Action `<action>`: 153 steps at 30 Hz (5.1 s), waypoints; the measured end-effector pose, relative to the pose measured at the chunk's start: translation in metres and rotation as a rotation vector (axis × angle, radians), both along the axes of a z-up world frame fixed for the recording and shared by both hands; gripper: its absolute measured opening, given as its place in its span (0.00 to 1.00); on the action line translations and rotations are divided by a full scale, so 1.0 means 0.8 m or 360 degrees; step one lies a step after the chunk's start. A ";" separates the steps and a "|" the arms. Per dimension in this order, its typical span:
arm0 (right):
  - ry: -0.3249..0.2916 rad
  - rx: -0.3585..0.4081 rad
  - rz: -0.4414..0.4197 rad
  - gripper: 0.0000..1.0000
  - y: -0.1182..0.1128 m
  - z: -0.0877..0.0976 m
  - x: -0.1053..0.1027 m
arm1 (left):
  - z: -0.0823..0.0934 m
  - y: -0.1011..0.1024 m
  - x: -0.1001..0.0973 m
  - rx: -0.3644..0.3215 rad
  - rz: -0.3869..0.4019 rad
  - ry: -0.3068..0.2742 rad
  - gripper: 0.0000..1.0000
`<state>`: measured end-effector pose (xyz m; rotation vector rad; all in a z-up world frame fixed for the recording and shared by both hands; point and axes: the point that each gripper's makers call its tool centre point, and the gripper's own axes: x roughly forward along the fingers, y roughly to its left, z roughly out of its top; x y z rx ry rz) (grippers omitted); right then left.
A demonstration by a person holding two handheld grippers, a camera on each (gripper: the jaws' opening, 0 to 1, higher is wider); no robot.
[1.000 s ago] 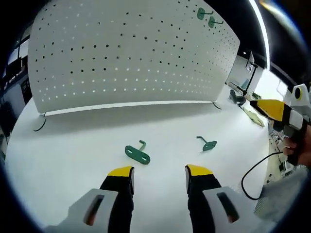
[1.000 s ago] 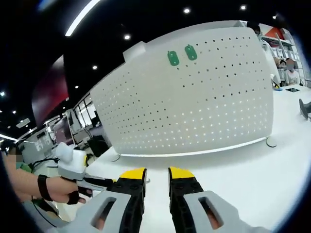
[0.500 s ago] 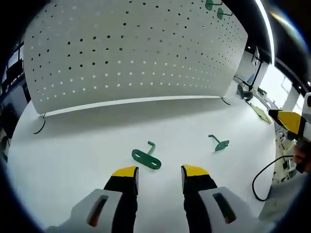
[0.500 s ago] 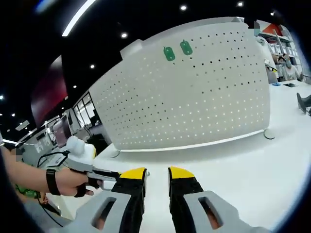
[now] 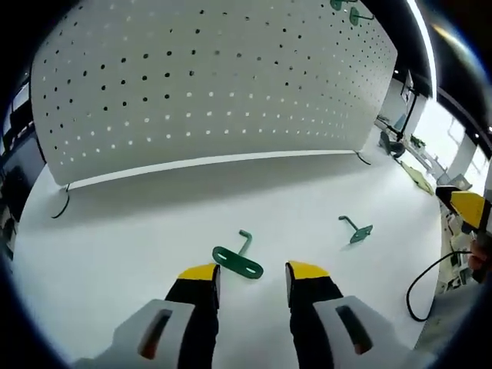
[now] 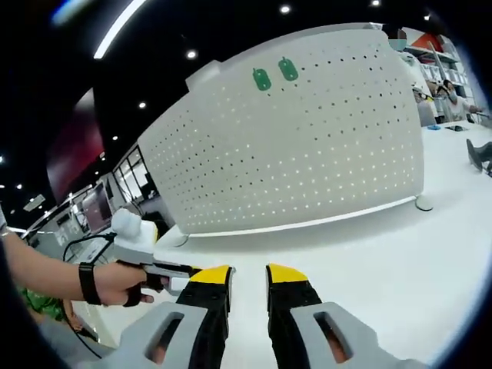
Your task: Insert the hook assembly into the mounting plate slot until the hook locks in place.
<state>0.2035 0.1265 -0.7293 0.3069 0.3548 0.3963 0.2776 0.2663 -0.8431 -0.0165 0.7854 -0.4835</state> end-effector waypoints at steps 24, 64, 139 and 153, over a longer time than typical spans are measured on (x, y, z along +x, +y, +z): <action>0.0012 0.0017 -0.0037 0.16 -0.008 -0.002 -0.002 | -0.010 0.003 0.009 0.0117 -0.0059 -0.0004 0.16; -0.0031 0.0051 0.0048 0.16 0.017 0.012 -0.008 | 0.070 -0.062 -0.051 -0.0308 -0.0173 -0.0098 0.03; -0.0282 0.0110 0.0307 0.02 0.085 0.134 -0.018 | 0.243 -0.026 -0.170 -0.0744 -0.0162 -0.0756 0.16; -0.0395 -0.0045 0.0232 0.02 0.082 0.161 0.018 | 0.248 -0.007 -0.194 -0.0535 -0.0277 -0.0845 0.32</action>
